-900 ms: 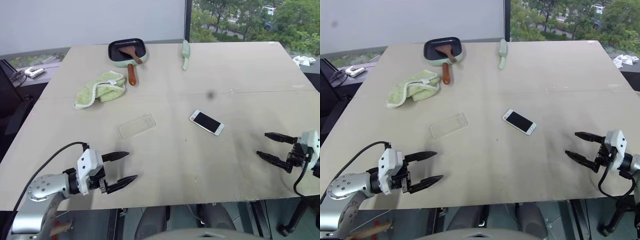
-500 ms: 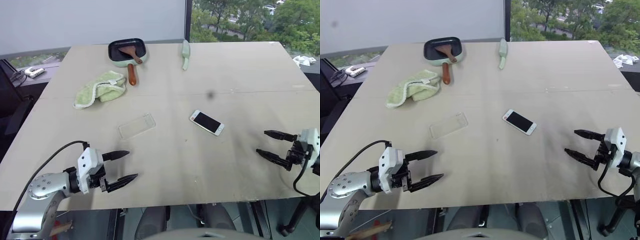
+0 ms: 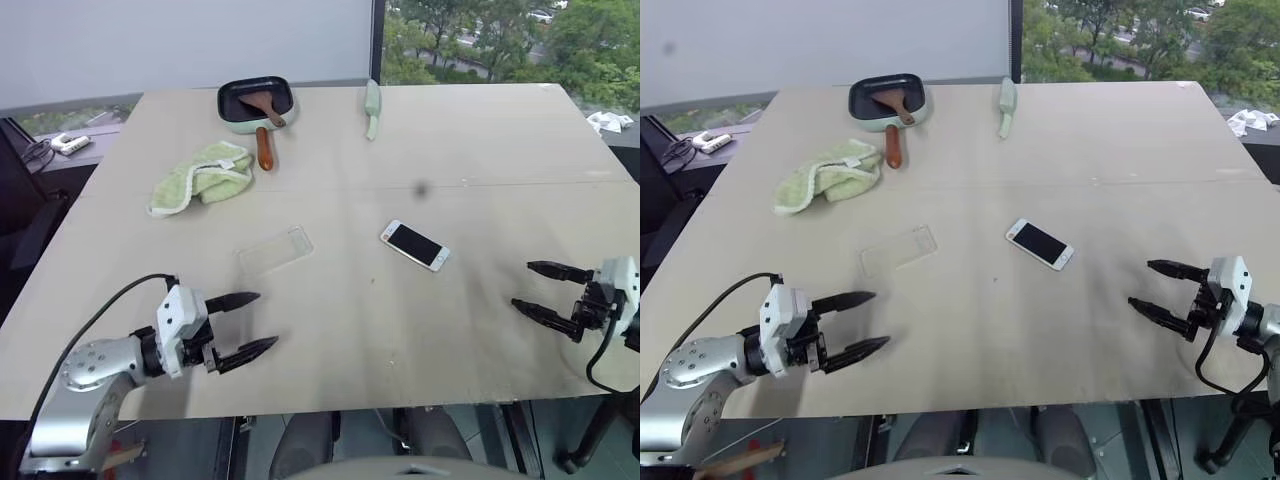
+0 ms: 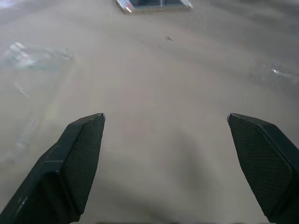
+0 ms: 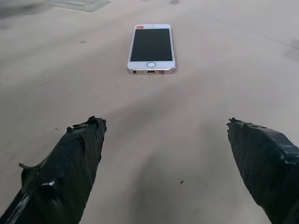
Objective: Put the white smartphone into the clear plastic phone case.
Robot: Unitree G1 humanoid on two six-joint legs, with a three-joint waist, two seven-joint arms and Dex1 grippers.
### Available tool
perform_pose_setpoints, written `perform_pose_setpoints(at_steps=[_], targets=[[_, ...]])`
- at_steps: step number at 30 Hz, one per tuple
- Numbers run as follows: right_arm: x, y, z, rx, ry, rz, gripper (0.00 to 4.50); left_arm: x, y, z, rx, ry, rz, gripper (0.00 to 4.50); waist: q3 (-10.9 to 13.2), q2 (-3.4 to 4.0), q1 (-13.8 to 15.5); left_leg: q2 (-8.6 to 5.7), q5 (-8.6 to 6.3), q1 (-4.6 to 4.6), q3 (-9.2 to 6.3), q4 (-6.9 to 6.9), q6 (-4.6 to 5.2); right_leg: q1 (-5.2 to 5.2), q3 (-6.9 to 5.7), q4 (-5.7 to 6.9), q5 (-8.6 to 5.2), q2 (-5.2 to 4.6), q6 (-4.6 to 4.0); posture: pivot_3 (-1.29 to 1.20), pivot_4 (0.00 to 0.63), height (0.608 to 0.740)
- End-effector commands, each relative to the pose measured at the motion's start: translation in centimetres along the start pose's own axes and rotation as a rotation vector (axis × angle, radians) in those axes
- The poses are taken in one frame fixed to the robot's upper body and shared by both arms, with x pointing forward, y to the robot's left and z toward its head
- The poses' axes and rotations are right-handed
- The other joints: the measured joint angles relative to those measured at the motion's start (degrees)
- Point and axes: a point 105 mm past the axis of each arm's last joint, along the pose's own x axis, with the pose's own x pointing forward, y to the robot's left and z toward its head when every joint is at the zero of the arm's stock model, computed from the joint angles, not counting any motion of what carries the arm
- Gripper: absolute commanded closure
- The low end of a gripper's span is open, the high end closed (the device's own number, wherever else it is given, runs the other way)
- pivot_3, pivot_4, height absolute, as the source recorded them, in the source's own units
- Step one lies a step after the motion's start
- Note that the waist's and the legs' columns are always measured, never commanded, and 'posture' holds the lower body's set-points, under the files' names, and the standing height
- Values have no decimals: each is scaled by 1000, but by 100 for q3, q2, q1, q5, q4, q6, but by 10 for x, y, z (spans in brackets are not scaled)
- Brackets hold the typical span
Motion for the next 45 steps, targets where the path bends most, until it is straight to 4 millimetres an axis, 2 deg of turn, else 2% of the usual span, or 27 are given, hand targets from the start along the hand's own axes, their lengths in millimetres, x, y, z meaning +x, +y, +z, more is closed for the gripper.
perform_pose_setpoints(at_steps=[1,5,9,13,16,23,25,26,34,35,42,45], targets=[[12,13,19,-22,-82,63,0,1,20,4,44,-7,101,128,0,0,-10,0,0,1,-1,0,0,0,0,1,0,1,0,0,150,740],[45,39,40,-35,-201,164,0,10,31,2,43,22,110,128,2,2,-42,2,0,0,-2,-2,-1,-1,1,0,1,6,2,0,150,740],[60,54,56,-52,-242,214,0,18,48,-5,42,59,133,128,5,6,-13,-2,0,-2,-5,-3,-1,-4,-4,1,1,9,3,0,150,740],[64,62,64,-72,-238,237,0,24,66,-17,59,117,149,128,5,5,10,-9,0,-7,-12,0,-1,-3,-13,-3,2,14,3,0,150,740],[63,64,72,-84,-252,239,0,32,75,-18,68,121,152,128,5,4,21,-11,0,-11,-20,-1,-1,-5,-19,-3,2,13,4,0,150,740],[63,64,75,-103,-251,216,0,42,76,-35,90,221,93,128,4,6,-1,-11,0,-8,-16,-2,-1,-6,-15,-1,2,11,4,0,150,740],[62,63,75,-106,-250,210,0,42,76,-40,94,248,84,646,2,8,6,-10,0,-8,-18,-1,-1,-4,-17,2,2,11,4,0,150,740],[62,63,75,-106,-248,207,0,42,76,-40,96,251,80,730,0,10,9,-11,0,-5,-18,-1,-1,-1,-17,2,2,11,4,0,150,740],[61,62,74,-104,-244,200,0,41,75,-40,96,259,75,4228,-5,15,-5,-8,2,10,-18,3,-1,6,-14,17,1,16,3,0,150,740],[61,61,74,-106,-244,201,0,41,74,-40,93,260,73,4393,-6,16,-10,-8,2,10,-18,3,-1,6,-13,17,1,16,3,0,150,740],[59,58,72,-107,-232,196,0,49,59,-29,91,211,17,4393,-5,16,-10,-8,1,5,-15,2,-1,4,-12,13,2,13,4,0,150,740],[52,54,67,-89,-207,180,0,60,43,-17,95,175,-60,4393,-5,16,-1,-9,0,-2,-17,1,0,2,-15,6,2,12,4,0,150,740]])
